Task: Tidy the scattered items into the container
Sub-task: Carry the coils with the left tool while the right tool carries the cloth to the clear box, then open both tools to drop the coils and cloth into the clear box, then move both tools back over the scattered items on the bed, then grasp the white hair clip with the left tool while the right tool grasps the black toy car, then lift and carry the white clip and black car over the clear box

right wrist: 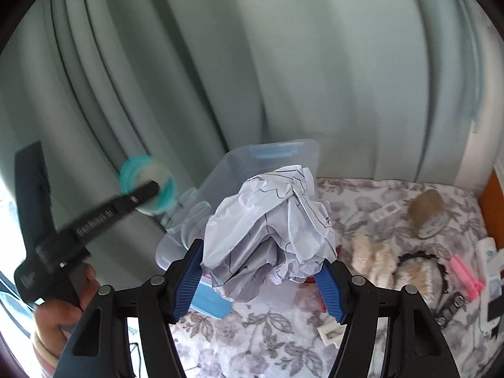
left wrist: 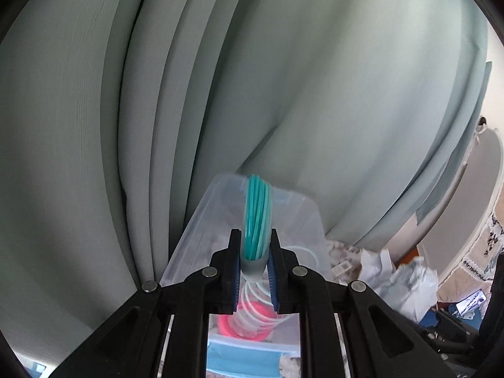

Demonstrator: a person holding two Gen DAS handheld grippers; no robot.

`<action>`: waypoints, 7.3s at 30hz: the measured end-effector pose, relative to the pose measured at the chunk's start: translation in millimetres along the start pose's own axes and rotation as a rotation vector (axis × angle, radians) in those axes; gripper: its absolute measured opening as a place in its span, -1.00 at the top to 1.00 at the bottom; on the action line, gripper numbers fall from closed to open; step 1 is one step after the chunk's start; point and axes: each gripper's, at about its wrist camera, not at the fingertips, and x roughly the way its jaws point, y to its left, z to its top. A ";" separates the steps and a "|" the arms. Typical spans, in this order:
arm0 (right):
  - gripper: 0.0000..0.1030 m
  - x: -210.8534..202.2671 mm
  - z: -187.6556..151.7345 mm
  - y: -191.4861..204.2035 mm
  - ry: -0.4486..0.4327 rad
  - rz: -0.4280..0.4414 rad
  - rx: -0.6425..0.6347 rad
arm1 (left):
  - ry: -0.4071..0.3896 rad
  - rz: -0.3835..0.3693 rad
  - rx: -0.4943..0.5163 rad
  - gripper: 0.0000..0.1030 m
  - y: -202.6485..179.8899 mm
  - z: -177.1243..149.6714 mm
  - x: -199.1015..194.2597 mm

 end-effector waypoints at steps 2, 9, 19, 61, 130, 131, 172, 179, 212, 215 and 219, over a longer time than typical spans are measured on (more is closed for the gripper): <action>-0.35 4.4 1.4 8.6 0.003 0.013 -0.019 | 0.021 0.002 -0.014 0.70 5.9 -4.8 5.8; -0.37 35.7 5.6 14.8 0.054 0.034 -0.046 | 0.070 0.006 -0.043 0.70 20.2 -16.6 21.8; -0.37 74.1 7.9 9.3 0.131 0.043 -0.072 | 0.146 0.002 -0.052 0.69 23.1 -37.5 49.8; -0.79 50.7 24.0 21.0 0.040 -0.012 -0.097 | 0.156 0.020 -0.047 -0.16 25.5 -36.7 35.9; -1.00 -41.4 -156.4 -197.0 0.119 -0.186 0.454 | 0.532 -0.022 0.372 -0.41 -153.2 -187.4 66.0; -1.00 -36.8 -158.5 -197.1 0.134 -0.187 0.456 | 0.546 -0.021 0.374 -0.41 -152.1 -190.7 70.5; 0.14 32.6 -130.5 -282.7 0.148 -0.461 0.576 | 0.615 -0.173 0.508 -0.20 -166.6 -218.6 158.1; 0.15 32.6 -126.0 -293.6 0.123 -0.470 0.678 | 0.611 -0.180 0.496 -0.15 -164.7 -216.0 159.5; 0.27 8.8 -173.2 -222.0 0.169 -0.380 0.603 | 0.658 -0.078 0.434 -0.14 -159.3 -229.6 137.9; 0.27 7.0 -177.2 -211.3 0.184 -0.368 0.588 | 0.635 -0.062 0.470 -0.15 -161.0 -233.3 136.7; 0.27 2.8 -178.5 -200.1 0.186 -0.353 0.566 | 0.638 -0.063 0.460 -0.15 -161.4 -232.2 135.3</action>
